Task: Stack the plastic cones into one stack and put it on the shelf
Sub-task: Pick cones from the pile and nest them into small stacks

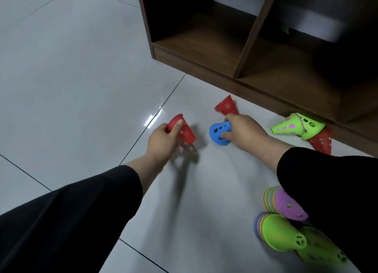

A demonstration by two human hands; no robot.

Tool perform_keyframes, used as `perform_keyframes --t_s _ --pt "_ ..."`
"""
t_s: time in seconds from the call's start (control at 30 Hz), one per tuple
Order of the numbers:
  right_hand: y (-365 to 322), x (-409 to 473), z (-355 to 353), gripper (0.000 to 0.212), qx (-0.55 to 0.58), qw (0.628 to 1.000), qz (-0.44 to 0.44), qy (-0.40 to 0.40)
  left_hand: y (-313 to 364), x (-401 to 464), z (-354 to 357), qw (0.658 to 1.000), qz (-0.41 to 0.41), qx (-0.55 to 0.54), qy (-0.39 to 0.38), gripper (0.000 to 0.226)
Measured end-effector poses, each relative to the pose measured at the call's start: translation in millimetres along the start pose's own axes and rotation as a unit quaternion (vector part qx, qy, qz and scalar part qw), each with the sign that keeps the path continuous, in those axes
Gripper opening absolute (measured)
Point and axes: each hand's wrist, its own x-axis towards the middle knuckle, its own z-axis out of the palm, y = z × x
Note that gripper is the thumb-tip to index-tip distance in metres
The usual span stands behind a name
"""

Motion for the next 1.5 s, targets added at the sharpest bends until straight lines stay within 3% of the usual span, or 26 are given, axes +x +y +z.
perform_keyframes --t_s 0.17,0.27,0.37,0.47,0.6,0.73,0.87,0.9,0.97,1.03,1.1,1.27,1.4,1.5 --pt "17 -46 -53 0.041 0.062 0.995 -0.022 0.072 18 -35 26 0.996 0.034 -0.073 -0.034 0.037" --pt "51 -98 -96 0.041 0.093 0.988 -0.011 0.119 30 -59 47 0.992 0.092 0.005 -0.083 0.048" --pt "97 -167 -129 0.037 0.110 0.985 0.016 0.133 49 -93 70 0.966 0.166 0.091 -0.178 0.058" --pt "136 -229 -140 0.035 0.079 0.988 0.064 0.114 67 -127 97 0.903 0.275 0.215 -0.251 0.066" --pt "160 -279 -128 0.031 0.052 0.994 0.070 0.068 81 -158 129 0.805 0.378 0.358 -0.284 0.065" --pt "163 -289 -102 0.032 0.046 0.997 0.033 0.057 84 -173 147 0.714 0.435 0.451 -0.312 0.059" --pt "163 -278 -68 0.040 0.004 1.000 0.027 0.013 73 -179 166 0.660 0.435 0.526 -0.314 0.068" --pt "163 -276 -62 0.044 0.008 0.999 0.032 -0.004 69 -179 170 0.665 0.426 0.521 -0.324 0.073" --pt "166 -270 -58 0.050 0.038 0.999 0.036 -0.006 64 -176 170 0.708 0.413 0.471 -0.327 0.073" --pt "168 -260 -61 0.045 0.078 0.995 0.045 0.036 60 -161 159 0.777 0.410 0.402 -0.260 0.061" --pt "171 -241 -62 0.039 0.114 0.990 0.064 0.060 55 -134 145 0.824 0.389 0.378 -0.161 0.052" --pt "167 -167 -54 0.048 0.191 0.976 0.097 0.031 53 -67 117 0.867 0.249 0.427 -0.067 0.060" --pt "164 -105 -37 0.054 0.275 0.947 0.162 0.034 55 -16 115 0.948 0.093 0.303 -0.039 0.069" --pt "165 -73 -23 0.051 0.350 0.912 0.213 0.022 63 4 122 0.969 0.053 0.236 -0.059 0.069"
